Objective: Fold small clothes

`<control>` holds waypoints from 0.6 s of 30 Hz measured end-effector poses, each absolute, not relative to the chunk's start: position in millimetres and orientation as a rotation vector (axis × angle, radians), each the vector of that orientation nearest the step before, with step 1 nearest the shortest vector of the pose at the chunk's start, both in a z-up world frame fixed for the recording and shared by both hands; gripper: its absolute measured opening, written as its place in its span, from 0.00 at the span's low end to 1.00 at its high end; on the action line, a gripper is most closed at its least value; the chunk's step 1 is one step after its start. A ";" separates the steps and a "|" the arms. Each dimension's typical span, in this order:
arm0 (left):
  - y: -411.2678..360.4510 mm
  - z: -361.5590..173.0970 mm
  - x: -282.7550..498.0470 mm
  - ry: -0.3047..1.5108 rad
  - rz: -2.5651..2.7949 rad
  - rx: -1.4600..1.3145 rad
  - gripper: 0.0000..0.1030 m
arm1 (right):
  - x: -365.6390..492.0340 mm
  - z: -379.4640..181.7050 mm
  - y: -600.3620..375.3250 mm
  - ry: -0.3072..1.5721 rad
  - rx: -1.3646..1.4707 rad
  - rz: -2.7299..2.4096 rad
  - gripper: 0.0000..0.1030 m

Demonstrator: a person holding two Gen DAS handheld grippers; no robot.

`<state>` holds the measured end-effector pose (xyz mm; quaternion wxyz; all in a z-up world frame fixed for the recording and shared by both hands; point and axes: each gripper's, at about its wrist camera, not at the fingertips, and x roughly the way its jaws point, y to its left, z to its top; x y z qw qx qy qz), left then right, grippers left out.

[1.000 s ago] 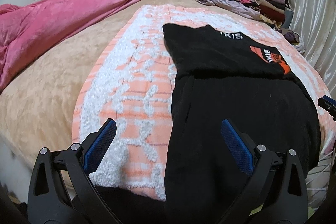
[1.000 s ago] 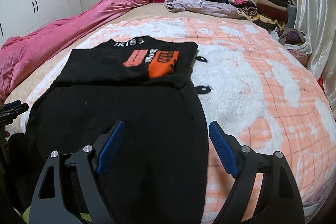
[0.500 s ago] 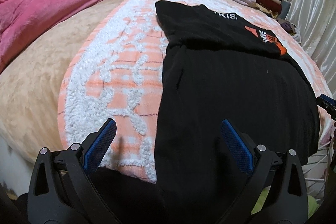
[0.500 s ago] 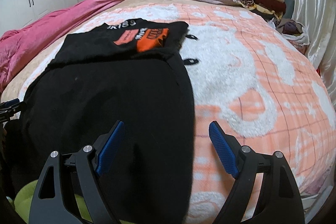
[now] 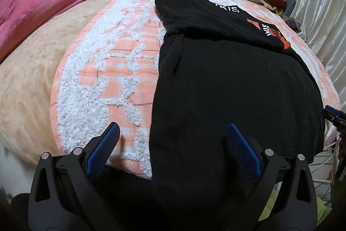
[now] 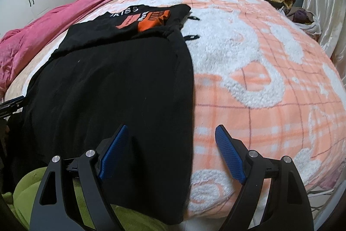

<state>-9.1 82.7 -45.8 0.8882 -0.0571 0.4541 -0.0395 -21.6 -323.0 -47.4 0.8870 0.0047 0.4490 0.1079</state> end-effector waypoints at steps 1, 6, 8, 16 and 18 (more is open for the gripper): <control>83.1 -46.6 -8.8 0.949 -0.091 -0.131 0.89 | -22.4 -48.9 -322.7 0.939 0.012 0.232 0.77; 81.4 -47.4 -10.8 0.950 -0.100 -0.140 0.88 | -24.9 -54.6 -321.3 0.958 0.018 0.256 0.57; 80.6 -47.3 -11.2 0.951 -0.100 -0.138 0.88 | -26.3 -55.6 -321.1 0.959 0.023 0.275 0.50; 81.7 -46.5 -13.2 0.951 -0.103 -0.145 0.87 | -31.0 -53.0 -333.4 0.966 0.088 0.338 0.24; 83.7 -47.0 -13.6 0.954 -0.102 -0.153 0.87 | -33.9 -55.3 -335.4 0.973 0.083 0.338 0.24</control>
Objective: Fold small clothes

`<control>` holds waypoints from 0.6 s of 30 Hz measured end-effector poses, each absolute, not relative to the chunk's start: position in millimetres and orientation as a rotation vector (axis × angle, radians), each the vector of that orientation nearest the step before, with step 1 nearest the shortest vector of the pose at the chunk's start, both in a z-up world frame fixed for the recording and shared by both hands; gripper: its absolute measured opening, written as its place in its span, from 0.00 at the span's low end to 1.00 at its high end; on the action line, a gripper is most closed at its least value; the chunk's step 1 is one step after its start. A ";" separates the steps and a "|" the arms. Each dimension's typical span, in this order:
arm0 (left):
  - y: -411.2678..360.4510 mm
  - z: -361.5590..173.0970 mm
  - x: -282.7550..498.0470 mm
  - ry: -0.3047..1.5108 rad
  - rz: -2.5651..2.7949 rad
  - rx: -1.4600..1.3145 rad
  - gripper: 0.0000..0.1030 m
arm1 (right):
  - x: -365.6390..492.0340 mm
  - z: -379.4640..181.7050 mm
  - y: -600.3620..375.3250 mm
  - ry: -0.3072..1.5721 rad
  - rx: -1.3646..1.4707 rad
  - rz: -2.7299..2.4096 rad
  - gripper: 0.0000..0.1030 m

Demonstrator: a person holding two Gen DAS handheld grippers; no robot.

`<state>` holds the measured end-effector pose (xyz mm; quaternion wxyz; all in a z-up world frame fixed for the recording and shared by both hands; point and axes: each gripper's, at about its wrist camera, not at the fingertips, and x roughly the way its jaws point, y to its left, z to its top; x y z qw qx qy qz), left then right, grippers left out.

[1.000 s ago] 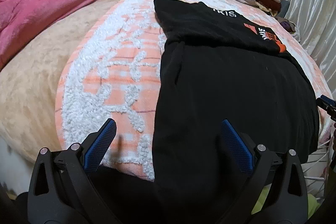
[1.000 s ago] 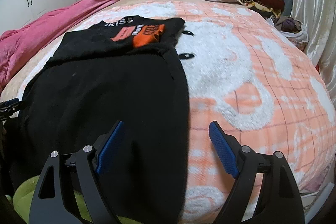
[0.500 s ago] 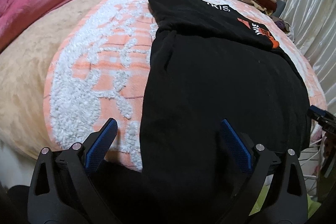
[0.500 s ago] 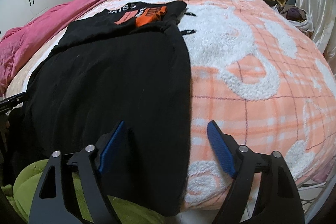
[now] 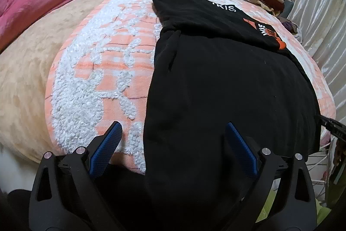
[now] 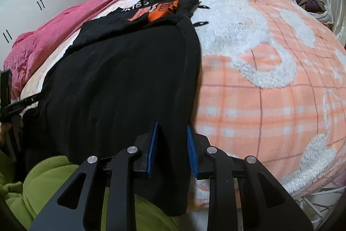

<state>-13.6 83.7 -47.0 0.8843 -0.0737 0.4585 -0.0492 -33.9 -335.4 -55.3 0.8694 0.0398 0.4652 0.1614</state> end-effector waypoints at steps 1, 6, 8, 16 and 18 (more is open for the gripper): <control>84.5 -47.4 -13.7 0.956 -0.103 -0.157 0.85 | -36.3 -56.4 -336.6 0.976 0.083 0.341 0.25; 86.7 -52.3 -13.0 0.978 -0.115 -0.177 0.67 | -41.3 -61.2 -338.1 0.989 0.080 0.345 0.28; 84.5 -54.5 -12.0 0.987 -0.117 -0.167 0.66 | -42.5 -62.5 -338.3 0.992 0.080 0.345 0.29; 83.1 -58.2 -13.8 1.005 -0.119 -0.162 0.66 | -46.8 -63.9 -334.9 0.995 0.033 0.343 0.32; 81.7 -58.5 -14.4 1.009 -0.121 -0.159 0.66 | -45.7 -64.4 -334.2 0.998 0.030 0.344 0.30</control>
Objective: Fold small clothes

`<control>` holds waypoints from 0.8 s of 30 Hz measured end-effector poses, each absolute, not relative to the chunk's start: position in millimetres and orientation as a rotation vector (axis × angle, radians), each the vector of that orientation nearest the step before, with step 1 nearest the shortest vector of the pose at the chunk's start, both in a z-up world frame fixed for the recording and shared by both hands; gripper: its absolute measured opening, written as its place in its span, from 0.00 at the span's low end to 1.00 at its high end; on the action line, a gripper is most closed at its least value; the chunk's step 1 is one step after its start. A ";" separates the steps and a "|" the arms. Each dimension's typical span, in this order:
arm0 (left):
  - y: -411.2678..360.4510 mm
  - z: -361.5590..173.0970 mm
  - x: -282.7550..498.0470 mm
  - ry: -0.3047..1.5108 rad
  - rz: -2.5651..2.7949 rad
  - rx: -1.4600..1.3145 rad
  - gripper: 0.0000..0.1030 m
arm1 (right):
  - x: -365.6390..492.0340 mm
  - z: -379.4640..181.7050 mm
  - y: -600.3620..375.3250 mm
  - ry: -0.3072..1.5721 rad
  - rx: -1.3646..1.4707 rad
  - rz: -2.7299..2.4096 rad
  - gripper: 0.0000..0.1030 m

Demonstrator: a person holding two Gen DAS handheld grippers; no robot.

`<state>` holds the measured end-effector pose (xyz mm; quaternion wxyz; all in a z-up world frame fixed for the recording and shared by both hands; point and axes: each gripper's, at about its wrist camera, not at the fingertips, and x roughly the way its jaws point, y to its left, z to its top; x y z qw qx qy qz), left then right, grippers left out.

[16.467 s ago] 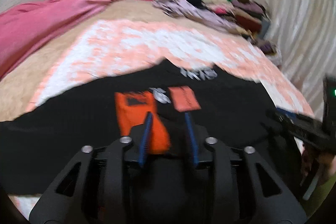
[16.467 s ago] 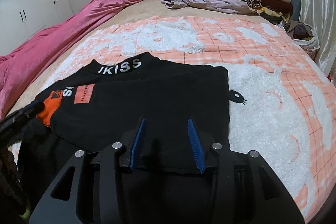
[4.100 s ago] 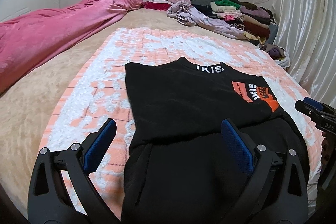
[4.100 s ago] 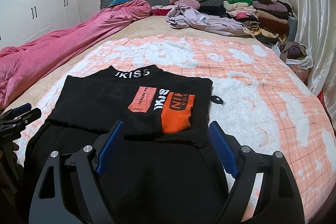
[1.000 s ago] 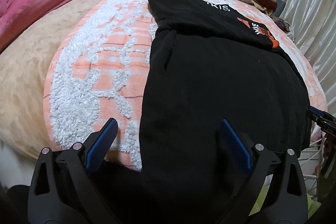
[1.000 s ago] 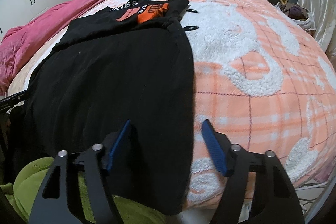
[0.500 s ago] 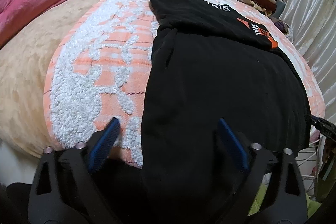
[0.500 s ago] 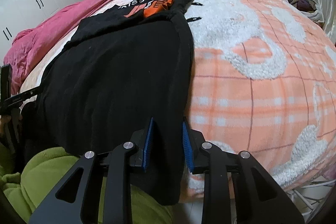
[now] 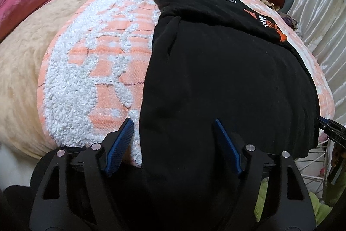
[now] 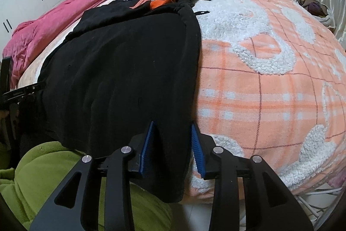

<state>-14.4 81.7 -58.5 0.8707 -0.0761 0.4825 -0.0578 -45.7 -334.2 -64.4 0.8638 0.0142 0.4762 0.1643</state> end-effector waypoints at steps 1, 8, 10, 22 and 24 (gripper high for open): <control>80.8 -58.6 -14.0 1.010 -0.124 -0.157 0.66 | -45.5 -64.1 -334.4 1.000 0.030 0.347 0.28; 73.2 -55.6 -17.7 0.999 -0.128 -0.138 0.41 | -45.1 -57.9 -338.2 0.994 0.063 0.374 0.10; 73.9 -53.9 -18.4 0.993 -0.119 -0.134 0.23 | -44.9 -54.9 -340.9 0.989 0.083 0.383 0.09; 72.5 -15.3 -26.1 0.877 -0.154 -0.148 0.04 | -35.5 -20.1 -349.0 0.877 0.159 0.433 0.08; 73.0 -6.2 -24.7 0.854 -0.163 -0.157 0.04 | -30.9 -12.2 -348.2 0.847 0.161 0.440 0.08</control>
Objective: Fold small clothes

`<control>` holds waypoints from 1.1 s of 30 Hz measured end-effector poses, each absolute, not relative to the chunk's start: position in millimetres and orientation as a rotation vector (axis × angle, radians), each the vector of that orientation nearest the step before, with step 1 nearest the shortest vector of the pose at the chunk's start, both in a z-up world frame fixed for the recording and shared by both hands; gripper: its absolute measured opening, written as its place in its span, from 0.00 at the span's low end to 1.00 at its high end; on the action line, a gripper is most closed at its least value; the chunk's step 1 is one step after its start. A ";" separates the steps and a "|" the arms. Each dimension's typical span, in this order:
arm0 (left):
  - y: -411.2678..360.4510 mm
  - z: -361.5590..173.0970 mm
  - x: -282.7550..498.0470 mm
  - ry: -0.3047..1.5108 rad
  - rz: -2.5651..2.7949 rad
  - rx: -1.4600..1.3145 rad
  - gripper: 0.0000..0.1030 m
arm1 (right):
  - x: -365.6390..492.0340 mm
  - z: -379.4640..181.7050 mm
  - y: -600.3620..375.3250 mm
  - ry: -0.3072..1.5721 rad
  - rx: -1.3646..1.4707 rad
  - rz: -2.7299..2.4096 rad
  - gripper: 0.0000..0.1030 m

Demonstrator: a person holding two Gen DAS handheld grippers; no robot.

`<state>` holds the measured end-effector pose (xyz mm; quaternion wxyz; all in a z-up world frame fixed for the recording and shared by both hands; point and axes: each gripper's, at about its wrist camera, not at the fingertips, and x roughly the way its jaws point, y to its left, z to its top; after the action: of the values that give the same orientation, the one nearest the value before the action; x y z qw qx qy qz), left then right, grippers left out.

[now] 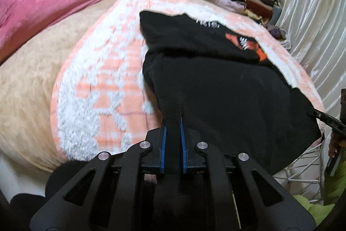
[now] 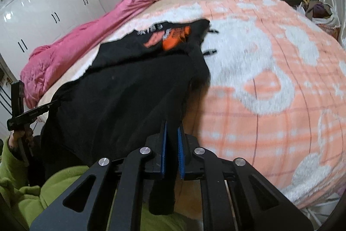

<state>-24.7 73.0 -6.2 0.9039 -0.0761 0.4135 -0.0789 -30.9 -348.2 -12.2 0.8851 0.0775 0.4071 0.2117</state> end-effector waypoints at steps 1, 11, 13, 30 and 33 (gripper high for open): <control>74.4 -2.2 -22.9 0.847 -0.168 -0.168 0.04 | -28.4 -9.0 -348.3 0.834 0.164 0.440 0.08; 91.2 23.4 12.6 0.795 -0.155 -0.225 0.04 | 15.0 23.7 -355.5 0.701 0.198 0.409 0.08; 94.0 29.1 25.4 0.785 -0.150 -0.231 0.04 | 28.8 27.0 -354.0 0.688 0.197 0.394 0.08; 110.4 -11.5 102.9 0.843 -0.102 -0.329 0.17 | 113.0 -18.1 -344.5 0.793 0.186 0.263 0.20; 114.6 -5.2 92.9 0.819 -0.112 -0.356 0.38 | 105.5 -14.7 -350.0 0.785 0.215 0.258 0.33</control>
<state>92.9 114.6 -5.2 0.9004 -0.1719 0.3959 -0.0542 105.5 -350.0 -14.7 0.9103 0.1044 0.3806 0.1251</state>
